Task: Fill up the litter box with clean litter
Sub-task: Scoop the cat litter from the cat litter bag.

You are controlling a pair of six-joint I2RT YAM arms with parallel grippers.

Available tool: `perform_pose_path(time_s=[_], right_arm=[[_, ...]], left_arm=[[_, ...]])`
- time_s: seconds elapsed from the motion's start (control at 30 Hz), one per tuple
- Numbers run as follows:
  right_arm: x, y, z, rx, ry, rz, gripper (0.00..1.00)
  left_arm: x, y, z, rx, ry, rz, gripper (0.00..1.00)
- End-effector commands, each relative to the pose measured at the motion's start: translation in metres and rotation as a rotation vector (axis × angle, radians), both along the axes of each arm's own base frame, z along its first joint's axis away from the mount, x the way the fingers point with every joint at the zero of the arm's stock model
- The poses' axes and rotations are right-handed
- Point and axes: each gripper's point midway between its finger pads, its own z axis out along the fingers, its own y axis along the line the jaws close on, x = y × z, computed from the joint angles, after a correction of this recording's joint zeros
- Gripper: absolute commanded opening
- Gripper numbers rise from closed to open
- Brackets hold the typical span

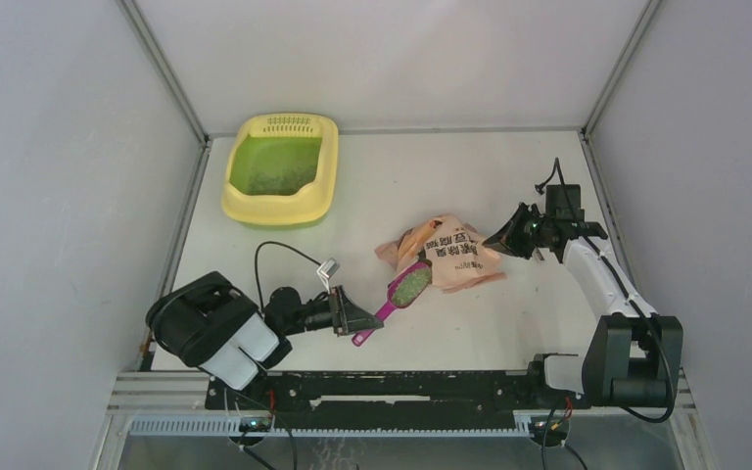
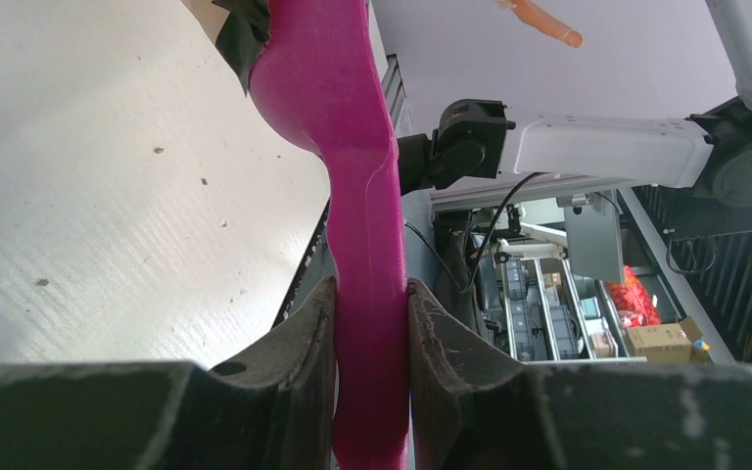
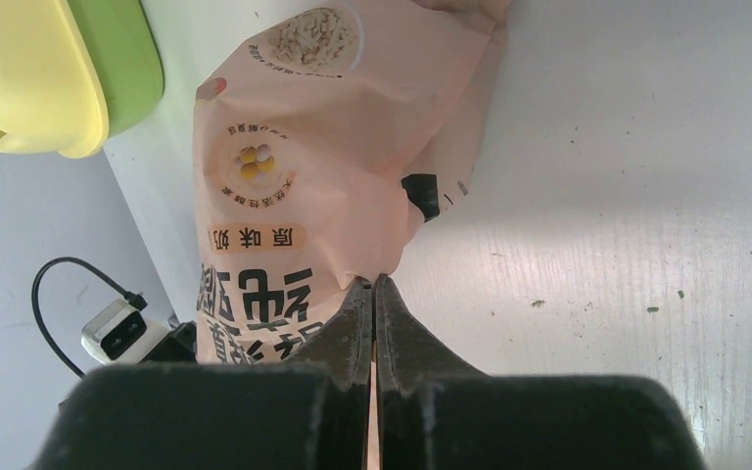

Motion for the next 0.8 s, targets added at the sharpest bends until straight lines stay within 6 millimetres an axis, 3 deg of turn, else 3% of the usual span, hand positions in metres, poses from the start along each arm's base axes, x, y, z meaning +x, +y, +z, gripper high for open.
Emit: perform_pose_path(time_s=[0.0,0.27,0.53,0.77], right_arm=[[0.03,-0.008,0.025,-0.014,-0.123,-0.031,0.0],[0.034,-0.009,0.021,-0.002,-0.111,-0.039,0.0],[0.044,-0.009,0.027,0.01,-0.12,-0.049,0.0],[0.047,-0.009,0.022,0.011,-0.103,-0.052,0.0]], left_arm=[[-0.008,0.01,-0.001,0.0,-0.031,0.015,0.0],[-0.015,0.019,0.012,-0.042,-0.052,0.039,0.0],[-0.02,0.023,0.012,-0.049,-0.037,0.045,0.0],[-0.024,0.03,0.03,-0.115,-0.045,0.062,0.0]])
